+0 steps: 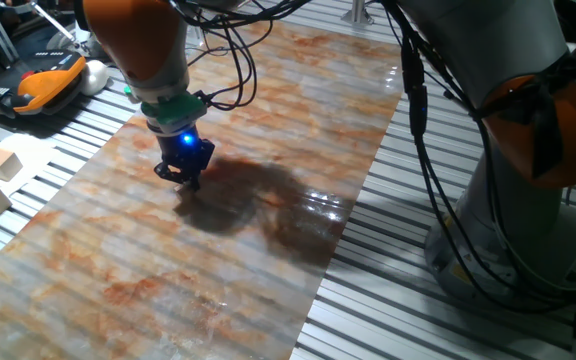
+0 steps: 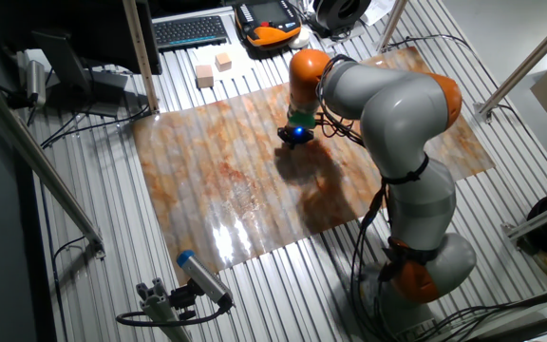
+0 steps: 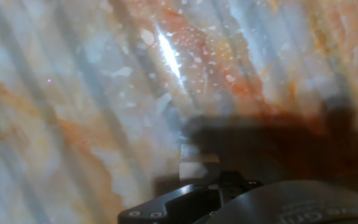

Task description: Use the gripper to push the small block from left to right

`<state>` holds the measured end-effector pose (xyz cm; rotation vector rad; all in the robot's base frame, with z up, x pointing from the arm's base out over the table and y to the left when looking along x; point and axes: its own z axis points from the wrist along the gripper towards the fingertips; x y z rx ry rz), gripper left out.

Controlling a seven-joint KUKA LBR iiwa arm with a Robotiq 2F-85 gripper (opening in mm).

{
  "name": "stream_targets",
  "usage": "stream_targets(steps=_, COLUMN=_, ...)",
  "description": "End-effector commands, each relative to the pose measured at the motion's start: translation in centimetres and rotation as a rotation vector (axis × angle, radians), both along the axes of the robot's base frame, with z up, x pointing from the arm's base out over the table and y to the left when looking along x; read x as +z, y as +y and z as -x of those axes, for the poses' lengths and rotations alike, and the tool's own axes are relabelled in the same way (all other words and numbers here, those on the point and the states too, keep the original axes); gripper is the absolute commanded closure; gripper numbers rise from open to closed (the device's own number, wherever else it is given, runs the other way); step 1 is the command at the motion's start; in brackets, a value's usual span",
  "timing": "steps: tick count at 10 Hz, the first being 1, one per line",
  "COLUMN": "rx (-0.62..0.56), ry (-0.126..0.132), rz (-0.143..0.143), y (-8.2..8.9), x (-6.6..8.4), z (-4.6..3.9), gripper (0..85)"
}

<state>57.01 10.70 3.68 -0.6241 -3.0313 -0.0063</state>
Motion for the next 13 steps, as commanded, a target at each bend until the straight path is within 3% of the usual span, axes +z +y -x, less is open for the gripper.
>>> stream_targets(steps=1, rx=-0.004, ry=-0.005, rz=0.007, y=0.3, x=0.0, z=-0.02, gripper=85.0)
stream_targets(steps=4, rx=-0.017, ry=-0.028, rz=-0.003, y=1.5, x=-0.3, z=-0.37, gripper=85.0)
stream_targets(steps=6, rx=-0.033, ry=-0.027, rz=-0.015, y=2.4, x=-0.2, z=-0.49, gripper=85.0)
stream_targets(steps=9, rx=-0.054, ry=-0.04, rz=-0.071, y=3.5, x=-0.3, z=-0.7, gripper=85.0)
stream_targets(steps=13, rx=-0.074, ry=-0.045, rz=-0.076, y=4.6, x=-0.4, z=-0.81, gripper=85.0)
